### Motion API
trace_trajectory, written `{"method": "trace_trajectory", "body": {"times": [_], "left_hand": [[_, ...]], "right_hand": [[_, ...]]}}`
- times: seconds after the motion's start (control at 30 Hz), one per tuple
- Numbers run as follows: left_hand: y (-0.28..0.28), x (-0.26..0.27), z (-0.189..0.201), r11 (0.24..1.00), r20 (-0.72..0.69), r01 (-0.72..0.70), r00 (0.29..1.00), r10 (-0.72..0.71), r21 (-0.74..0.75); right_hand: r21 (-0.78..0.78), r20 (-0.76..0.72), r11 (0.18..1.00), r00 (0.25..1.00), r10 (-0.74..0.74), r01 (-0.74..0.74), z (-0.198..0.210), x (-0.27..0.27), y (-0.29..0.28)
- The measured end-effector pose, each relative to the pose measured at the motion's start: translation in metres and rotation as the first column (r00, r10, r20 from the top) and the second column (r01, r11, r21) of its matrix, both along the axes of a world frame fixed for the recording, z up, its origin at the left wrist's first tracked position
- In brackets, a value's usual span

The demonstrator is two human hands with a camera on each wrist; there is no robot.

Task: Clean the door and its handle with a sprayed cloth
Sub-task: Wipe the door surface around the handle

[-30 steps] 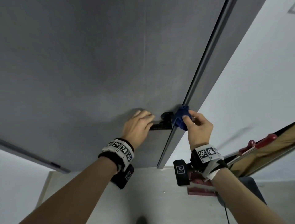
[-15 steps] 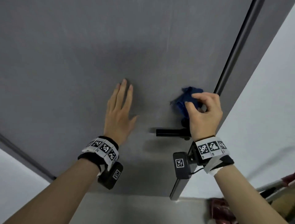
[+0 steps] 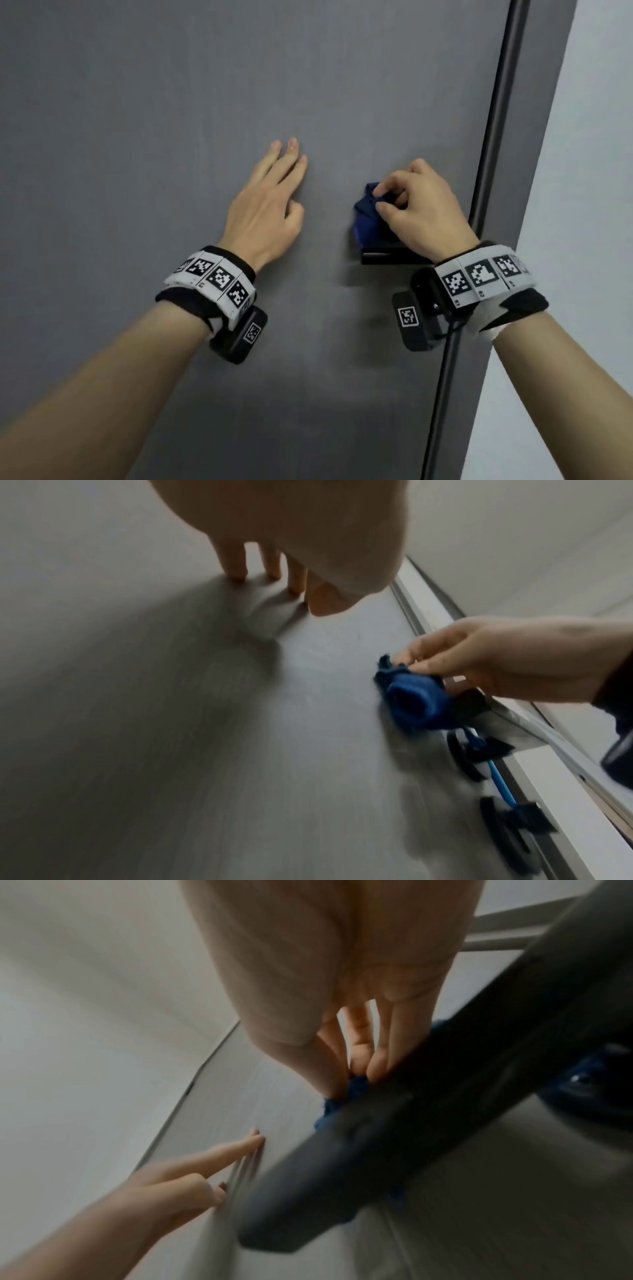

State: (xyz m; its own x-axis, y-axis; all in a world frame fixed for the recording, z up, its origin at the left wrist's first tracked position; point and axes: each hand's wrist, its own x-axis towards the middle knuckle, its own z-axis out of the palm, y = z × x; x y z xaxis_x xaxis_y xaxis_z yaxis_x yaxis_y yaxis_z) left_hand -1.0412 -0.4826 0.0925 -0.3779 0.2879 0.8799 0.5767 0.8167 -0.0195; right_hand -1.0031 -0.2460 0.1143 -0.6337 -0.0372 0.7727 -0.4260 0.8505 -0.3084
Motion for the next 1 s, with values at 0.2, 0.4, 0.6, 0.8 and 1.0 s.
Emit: {"method": "trace_trajectory", "body": {"times": [0.2, 0.4, 0.6, 0.8, 1.0], "left_hand": [[-0.060, -0.014, -0.003, 0.998, 0.062, -0.015, 0.998, 0.018, -0.056], [-0.052, -0.004, -0.008, 0.984, 0.153, -0.179, 0.972, 0.178, -0.006], [-0.043, 0.005, -0.023, 0.973, 0.219, -0.232, 0.949, 0.225, 0.006], [-0.059, 0.009, -0.033, 0.972, 0.234, -0.228, 0.944, 0.233, -0.049], [-0.062, 0.009, -0.048, 0.948, 0.277, -0.318, 0.909, 0.311, -0.021]], "right_hand": [[0.130, -0.162, 0.971, 0.970, -0.178, 0.200, -0.018, 0.012, -0.026], [0.328, -0.187, 0.847, 0.908, -0.375, 0.418, -0.070, 0.024, -0.079], [0.406, -0.155, 0.875, 0.963, -0.220, 0.265, -0.122, 0.012, -0.125], [0.386, -0.141, 0.901, 0.978, -0.154, 0.198, -0.162, -0.001, -0.076], [0.120, -0.175, 0.937, 0.936, -0.306, 0.328, -0.164, -0.017, -0.036]]}}
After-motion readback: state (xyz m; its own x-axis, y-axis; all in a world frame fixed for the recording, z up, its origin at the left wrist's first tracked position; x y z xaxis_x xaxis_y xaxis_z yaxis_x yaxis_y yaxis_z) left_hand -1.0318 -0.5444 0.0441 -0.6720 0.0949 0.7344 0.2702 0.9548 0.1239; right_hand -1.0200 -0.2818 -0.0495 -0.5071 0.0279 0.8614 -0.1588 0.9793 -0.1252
